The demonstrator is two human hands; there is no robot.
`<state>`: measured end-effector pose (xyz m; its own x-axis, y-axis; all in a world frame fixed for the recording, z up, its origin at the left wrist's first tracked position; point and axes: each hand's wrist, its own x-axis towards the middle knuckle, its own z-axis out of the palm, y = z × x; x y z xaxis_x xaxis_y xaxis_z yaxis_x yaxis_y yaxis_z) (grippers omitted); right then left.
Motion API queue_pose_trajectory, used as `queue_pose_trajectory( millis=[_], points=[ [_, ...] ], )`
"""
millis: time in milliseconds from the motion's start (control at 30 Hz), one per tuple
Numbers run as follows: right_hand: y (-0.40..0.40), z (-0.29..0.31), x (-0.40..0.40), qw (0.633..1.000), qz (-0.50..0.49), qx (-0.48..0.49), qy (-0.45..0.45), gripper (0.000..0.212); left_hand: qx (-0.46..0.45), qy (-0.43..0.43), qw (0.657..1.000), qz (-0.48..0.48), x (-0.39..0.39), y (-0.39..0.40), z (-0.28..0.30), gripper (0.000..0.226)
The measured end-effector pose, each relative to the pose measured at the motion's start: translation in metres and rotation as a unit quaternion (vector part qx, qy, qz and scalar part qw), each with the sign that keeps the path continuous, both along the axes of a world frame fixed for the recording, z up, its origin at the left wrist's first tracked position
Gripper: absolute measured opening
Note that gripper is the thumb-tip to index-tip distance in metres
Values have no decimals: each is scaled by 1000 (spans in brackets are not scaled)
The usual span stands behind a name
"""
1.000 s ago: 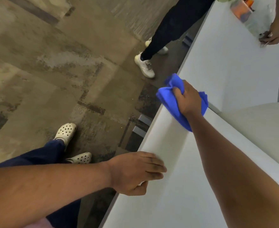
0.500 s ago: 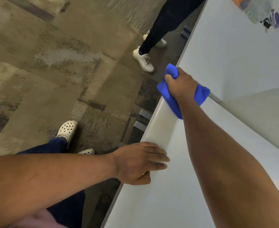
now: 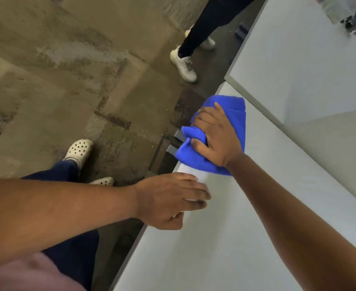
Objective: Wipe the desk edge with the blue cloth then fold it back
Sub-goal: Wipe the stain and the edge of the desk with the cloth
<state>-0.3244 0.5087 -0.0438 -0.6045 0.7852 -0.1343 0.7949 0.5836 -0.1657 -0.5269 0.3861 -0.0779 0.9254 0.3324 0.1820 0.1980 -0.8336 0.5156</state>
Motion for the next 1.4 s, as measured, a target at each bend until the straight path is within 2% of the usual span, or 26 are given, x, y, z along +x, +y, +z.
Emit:
queue_pose_trajectory(
  millis=[67, 100, 200, 333, 533, 667, 767, 833, 900, 1033, 1167, 1233, 1400],
  points=[
    [32, -2, 8, 997, 64, 8, -32, 42, 2, -6, 1000, 2, 1, -1, -1, 58],
    [47, -4, 8, 997, 58, 19, -42, 43, 0, -12, 1000, 4, 2, -1, -1, 57],
    [80, -9, 0, 996, -65, 64, -22, 47, -11, -26, 1000, 3, 2, 0, -3, 57],
    [92, -6, -13, 963, -264, 53, 0, 38, -11, 8, 1000, 1, 1, -1, -2, 57],
    [67, -8, -6, 914, -382, 86, 106, 38, -21, 4, 1000, -8, -1, 2, -2, 58],
    [50, -14, 9, 887, -450, 88, 46, 65, -26, -13, 1000, -9, -2, 3, -4, 56],
    [29, -14, -17, 872, -485, 61, -33, 89, -13, -12, 1000, -6, -4, 3, -3, 54],
    [6, -12, -41, 874, -482, 37, -55, 101, -15, -23, 1000, -6, -4, 2, -4, 55],
    [-19, -11, -57, 885, -462, 15, -59, 105, -26, -31, 999, -1, -4, 2, -5, 58],
    [-37, -9, -63, 898, -438, -15, -50, 100, -25, -29, 999, 10, -5, -1, -4, 60],
    [2, -8, -50, 911, -411, -15, -37, 96, -25, -27, 999, -4, -3, -1, -4, 60],
    [30, -7, -40, 920, -389, -5, -35, 89, -25, -29, 999, -7, -3, -1, -4, 59],
    [75, 1, -25, 945, -320, 44, -39, 50, -21, -22, 1000, -2, -3, -2, -4, 58]
  ],
)
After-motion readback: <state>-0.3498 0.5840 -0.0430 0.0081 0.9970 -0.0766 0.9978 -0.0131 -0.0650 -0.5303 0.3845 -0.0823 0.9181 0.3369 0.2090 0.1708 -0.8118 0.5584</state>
